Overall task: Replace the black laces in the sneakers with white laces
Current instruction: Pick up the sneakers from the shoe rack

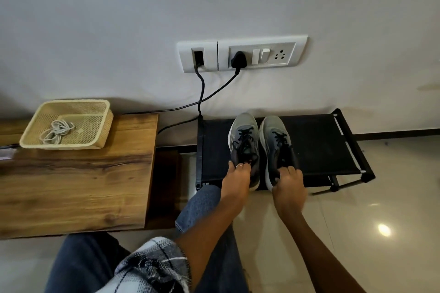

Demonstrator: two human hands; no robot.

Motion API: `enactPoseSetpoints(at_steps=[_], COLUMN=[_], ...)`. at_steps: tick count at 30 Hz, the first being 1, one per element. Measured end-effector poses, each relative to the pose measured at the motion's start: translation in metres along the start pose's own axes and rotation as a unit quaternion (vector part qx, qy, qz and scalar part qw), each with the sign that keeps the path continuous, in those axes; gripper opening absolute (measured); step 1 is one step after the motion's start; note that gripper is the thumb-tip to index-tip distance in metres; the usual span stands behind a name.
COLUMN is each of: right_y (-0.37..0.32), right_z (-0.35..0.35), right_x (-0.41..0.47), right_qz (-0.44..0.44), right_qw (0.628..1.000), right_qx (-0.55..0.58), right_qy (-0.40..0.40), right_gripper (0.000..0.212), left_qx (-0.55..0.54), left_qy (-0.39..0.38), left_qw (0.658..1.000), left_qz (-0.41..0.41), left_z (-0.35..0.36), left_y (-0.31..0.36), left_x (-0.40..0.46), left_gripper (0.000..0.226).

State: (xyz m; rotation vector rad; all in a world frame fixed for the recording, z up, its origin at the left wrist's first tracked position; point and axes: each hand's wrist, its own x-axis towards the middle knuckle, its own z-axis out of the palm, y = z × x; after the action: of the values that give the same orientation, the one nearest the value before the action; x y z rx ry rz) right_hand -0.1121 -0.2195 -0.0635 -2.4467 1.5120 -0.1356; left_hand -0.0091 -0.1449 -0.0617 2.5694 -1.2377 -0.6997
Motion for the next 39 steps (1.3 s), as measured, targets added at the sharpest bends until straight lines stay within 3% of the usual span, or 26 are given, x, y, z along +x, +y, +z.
enactPoseSetpoints(at_steps=[14,21,27,35,39], right_y=[-0.066,-0.106,-0.148,-0.208,-0.234], right_z=[-0.077,-0.086,-0.083,-0.058,-0.035], right_x=[-0.071,-0.125,-0.162,-0.195,-0.209], right_qz=[-0.083,-0.126,-0.185,-0.295,-0.292], right_qw=[0.988,0.987,0.978,0.950,0.949], right_qx=[0.080,0.091,0.098,0.102,0.115], right_qy=[0.100,0.050,0.023,-0.018,-0.037], right_gripper=[0.017,0.022,0.025,0.024,0.027], left_qx=[-0.069,-0.102,-0.131,-0.174,-0.188], left_qy=[0.179,0.227,0.267,0.294,0.277], left_qw=[0.981,0.968,0.955,0.932,0.927], left_qz=[0.026,0.015,-0.019,-0.118,-0.171], left_z=[-0.080,-0.090,-0.094,-0.096,-0.091], left_y=[-0.027,-0.078,-0.126,-0.190,-0.219], left_x=[-0.092,-0.166,-0.214,-0.261,-0.270], left_gripper=[0.023,0.011,0.015,0.023,0.030])
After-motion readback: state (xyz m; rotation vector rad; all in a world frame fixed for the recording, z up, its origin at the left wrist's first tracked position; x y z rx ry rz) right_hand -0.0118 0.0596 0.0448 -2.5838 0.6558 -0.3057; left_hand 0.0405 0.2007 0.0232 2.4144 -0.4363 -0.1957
